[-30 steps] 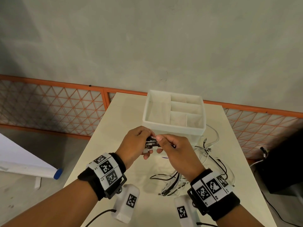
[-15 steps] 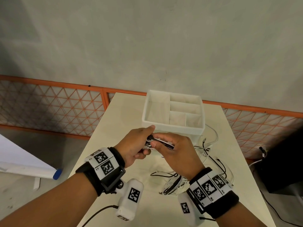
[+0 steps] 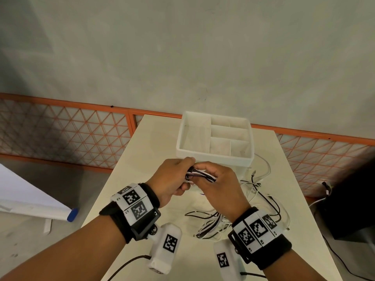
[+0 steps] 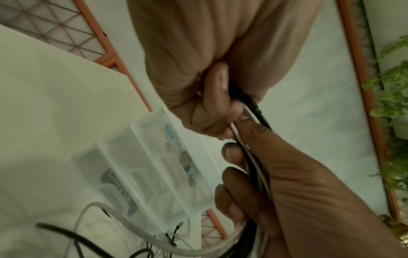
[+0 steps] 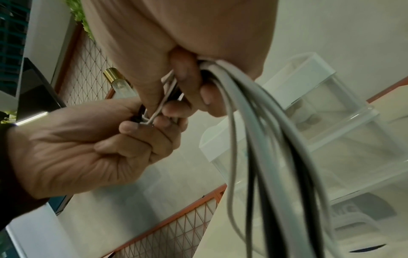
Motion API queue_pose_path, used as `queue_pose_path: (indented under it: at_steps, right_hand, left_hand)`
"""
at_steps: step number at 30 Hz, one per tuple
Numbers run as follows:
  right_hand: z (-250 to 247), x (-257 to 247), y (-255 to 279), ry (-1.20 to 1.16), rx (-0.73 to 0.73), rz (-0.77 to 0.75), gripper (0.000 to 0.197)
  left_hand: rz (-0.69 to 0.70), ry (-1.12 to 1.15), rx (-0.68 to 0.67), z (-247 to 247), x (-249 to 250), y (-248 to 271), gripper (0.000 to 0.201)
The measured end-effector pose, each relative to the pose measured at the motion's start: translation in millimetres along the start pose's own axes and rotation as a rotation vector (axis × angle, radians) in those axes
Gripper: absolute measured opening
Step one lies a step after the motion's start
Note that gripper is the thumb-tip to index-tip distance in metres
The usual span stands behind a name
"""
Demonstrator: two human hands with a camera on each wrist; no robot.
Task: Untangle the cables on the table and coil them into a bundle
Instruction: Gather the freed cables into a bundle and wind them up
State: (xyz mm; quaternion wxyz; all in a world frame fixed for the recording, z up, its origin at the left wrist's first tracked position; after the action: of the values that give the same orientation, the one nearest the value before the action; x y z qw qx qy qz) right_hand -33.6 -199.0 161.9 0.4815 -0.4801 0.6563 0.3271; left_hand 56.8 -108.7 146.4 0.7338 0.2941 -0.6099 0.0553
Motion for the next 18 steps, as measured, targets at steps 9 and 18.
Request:
queue_pose_path:
  at_steps: [9, 18]
  right_hand:
    - [-10.0, 19.9, 2.7, 0.039, -0.179, 0.179, 0.033]
    - [14.3, -24.3, -9.9, 0.333, -0.246, -0.041, 0.022]
  left_hand:
    - [-0.108, 0.012, 0.094, -37.3, -11.0, 5.0, 0.029]
    - [0.175, -0.724, -0.028, 23.9, 32.4, 5.3, 0.064]
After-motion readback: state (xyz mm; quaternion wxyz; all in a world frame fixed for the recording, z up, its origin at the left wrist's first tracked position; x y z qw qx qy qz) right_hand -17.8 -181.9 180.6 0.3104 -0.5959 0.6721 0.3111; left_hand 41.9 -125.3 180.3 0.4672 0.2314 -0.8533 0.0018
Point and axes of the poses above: each hand's wrist, its own y-axis away from the middle knuckle, its own z-axis out of the palm, x = y × z, the point moved 8 cm from there along -y, towards the middle knuckle, and after that the axes turned 14 degrees about -x, right-handed, at the moved point
